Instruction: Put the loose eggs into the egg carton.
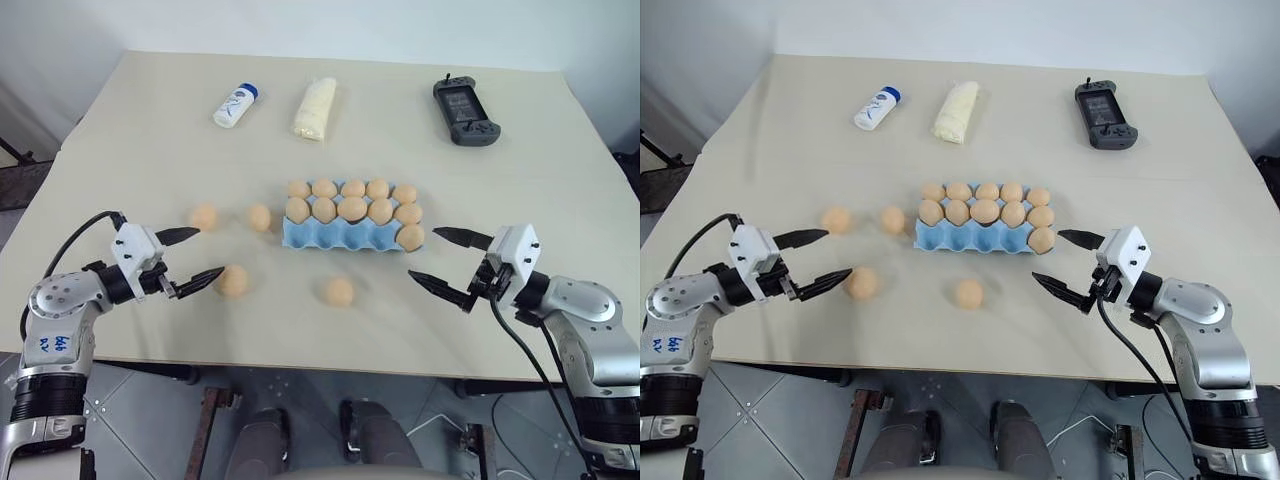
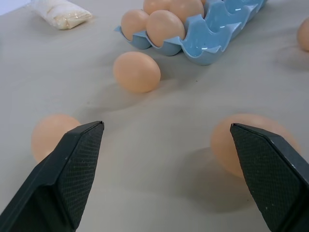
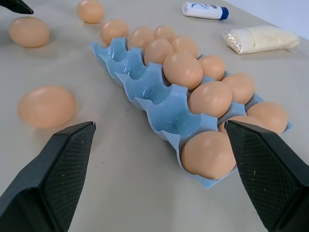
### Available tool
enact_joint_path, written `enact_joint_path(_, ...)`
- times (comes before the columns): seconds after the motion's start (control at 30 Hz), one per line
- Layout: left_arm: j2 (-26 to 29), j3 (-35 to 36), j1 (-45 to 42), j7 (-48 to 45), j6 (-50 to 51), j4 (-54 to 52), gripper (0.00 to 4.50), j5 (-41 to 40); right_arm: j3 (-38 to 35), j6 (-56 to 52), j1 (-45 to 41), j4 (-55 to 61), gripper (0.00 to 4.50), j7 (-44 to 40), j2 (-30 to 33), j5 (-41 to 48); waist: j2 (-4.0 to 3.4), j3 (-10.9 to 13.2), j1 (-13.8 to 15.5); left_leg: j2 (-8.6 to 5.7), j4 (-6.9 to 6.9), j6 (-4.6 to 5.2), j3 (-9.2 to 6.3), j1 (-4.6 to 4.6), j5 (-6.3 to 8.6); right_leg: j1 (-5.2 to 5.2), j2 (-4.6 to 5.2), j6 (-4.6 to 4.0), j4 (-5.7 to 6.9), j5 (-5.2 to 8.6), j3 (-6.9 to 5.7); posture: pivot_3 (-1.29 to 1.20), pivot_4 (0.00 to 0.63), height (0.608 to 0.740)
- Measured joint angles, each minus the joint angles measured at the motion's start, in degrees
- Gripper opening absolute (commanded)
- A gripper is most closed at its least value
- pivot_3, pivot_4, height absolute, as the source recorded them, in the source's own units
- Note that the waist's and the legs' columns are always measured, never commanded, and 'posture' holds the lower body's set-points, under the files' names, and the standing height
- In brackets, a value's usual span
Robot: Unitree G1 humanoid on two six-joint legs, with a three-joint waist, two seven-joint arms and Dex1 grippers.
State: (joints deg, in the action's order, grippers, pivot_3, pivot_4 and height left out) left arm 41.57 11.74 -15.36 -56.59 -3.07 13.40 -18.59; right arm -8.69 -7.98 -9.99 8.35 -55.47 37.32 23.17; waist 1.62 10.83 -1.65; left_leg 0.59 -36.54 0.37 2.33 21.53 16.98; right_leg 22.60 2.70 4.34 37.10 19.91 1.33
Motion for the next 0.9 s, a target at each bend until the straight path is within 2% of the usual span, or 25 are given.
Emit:
enact_joint_path(0.23,-0.38,-0.68,-0.96,-1.05,0.53,0.00,4.45,-0.15,-0.07,-0.17,1.10,0.23,4.50,-0.35,0.30,0.34,0.00,0.00,0.04,0.00,-0.21,0.00,0.00,0.01,0.00,-0.03,0.00,0.00,0.08,0.00,0.00,0.00,0.150,0.740)
enact_joint_path(0.37,0.87,-2.32,0.06,-8.11,-2.77,-1.50,4.45,-0.22,-0.19,-0.99,7.56,1.37,4.50,-6.53,6.55,0.94,0.00,0.00,0.09,0.01,-0.35,0.03,-0.03,0.01,0.04,-0.11,0.00,0.00,0.07,0.00,0.00,0.00,0.150,0.740)
enact_joint_path(0.53,-0.08,-3.35,0.22,-11.95,-4.13,-3.17,4.45,-1.73,2.16,0.36,7.79,1.11,4.50,-9.28,7.04,-0.44,0.00,0.00,-0.31,0.01,-0.59,0.05,-0.02,-0.06,0.02,-0.16,0.01,-0.03,0.28,0.01,0.06,0.00,0.150,0.740)
enact_joint_path(0.67,-0.18,-3.84,1.54,-12.41,-5.03,-3.97,4.45,-1.61,6.90,0.16,2.24,0.57,4.50,-8.23,3.02,-1.69,0.00,0.00,-0.74,0.03,-0.54,-0.02,-0.02,-0.20,-0.12,-0.16,0.00,-0.19,0.44,-0.04,0.08,0.00,0.150,0.740)
enact_joint_path(0.9,0.94,-2.85,2.88,-12.15,-5.40,-2.93,4.45,-1.52,18.17,-3.90,-9.98,-0.31,4.50,-3.75,-7.61,-5.31,0.00,0.00,-0.97,0.05,-0.52,-0.11,-0.06,-0.17,-0.16,-0.07,-0.01,-0.24,0.53,-0.03,0.02,0.00,0.150,0.740)
